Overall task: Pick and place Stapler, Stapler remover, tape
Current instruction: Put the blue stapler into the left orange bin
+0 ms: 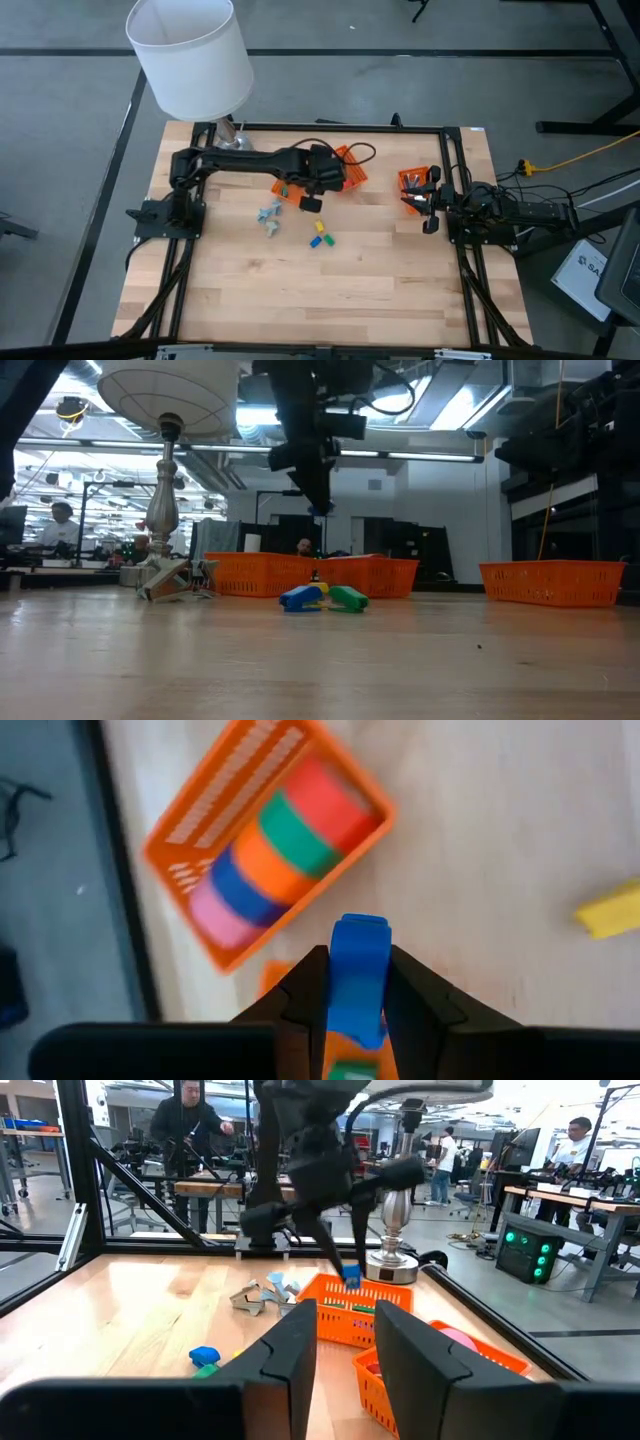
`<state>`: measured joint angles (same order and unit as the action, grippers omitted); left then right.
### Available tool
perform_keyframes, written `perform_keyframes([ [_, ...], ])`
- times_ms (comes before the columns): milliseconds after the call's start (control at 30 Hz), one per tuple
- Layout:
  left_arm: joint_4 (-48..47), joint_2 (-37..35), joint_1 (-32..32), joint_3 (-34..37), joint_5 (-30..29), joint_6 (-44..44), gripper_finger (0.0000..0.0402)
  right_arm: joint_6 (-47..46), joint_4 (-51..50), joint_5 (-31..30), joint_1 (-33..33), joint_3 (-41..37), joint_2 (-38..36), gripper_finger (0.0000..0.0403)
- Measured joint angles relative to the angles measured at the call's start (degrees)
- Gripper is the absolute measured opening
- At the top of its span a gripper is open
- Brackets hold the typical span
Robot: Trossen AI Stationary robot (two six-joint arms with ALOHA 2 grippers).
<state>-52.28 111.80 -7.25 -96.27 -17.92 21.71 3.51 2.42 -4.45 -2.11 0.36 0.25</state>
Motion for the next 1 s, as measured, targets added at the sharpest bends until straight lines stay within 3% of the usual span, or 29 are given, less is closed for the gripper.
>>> perform_keyframes([
  [133,-2.73,-2.16,-0.93,0.00,-0.68,-1.53,0.0069,-0.02,0.00,0.00,-0.01,0.00,-0.01,0.0108],
  [433,-4.67,-6.57,-4.05,3.39,5.75,-5.82,0.0069,-0.02,0.00,0.02,0.00,0.00,0.00,0.0108],
  [1000,4.38,-14.90,-10.44,20.78,5.72,-11.10,0.0069,0.00,0.00,0.00,-0.02,0.00,0.00,0.0108],
])
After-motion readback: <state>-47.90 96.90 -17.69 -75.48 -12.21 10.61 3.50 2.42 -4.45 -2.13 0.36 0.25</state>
